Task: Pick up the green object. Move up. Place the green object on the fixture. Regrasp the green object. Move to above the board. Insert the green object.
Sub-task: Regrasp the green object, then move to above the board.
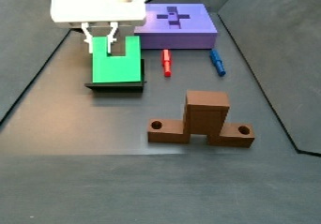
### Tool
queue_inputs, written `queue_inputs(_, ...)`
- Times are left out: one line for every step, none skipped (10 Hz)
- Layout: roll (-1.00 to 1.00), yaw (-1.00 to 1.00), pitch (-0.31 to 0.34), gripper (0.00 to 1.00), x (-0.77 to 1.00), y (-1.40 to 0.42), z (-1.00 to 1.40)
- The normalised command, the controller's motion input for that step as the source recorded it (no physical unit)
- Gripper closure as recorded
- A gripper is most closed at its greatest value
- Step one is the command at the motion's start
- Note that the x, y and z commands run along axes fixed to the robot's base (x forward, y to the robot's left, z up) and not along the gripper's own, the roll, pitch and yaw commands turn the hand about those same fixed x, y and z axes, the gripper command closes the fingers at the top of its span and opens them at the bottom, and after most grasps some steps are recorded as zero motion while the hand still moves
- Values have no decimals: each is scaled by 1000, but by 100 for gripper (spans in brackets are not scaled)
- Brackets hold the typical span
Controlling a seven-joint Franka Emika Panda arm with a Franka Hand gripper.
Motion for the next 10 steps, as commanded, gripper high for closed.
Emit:
queue_inputs(0, 0, 0, 100, 0, 0, 0)
queue_inputs(0, 0, 0, 100, 0, 0, 0)
queue_inputs(0, 0, 0, 100, 0, 0, 1400)
queue_inputs(-29, 4, 7, 100, -3, 37, 1400)
queue_inputs(-137, -13, -40, 100, -41, 48, 1400)
queue_inputs(-117, -4, -55, 100, -50, 57, 1400)
queue_inputs(-52, -26, -2, 100, -48, 38, 1400)
queue_inputs(-30, -34, 19, 100, -45, 34, 1400)
queue_inputs(-11, -19, 36, 100, -25, 26, 958)
queue_inputs(-6, -18, 42, 100, -10, 11, 707)
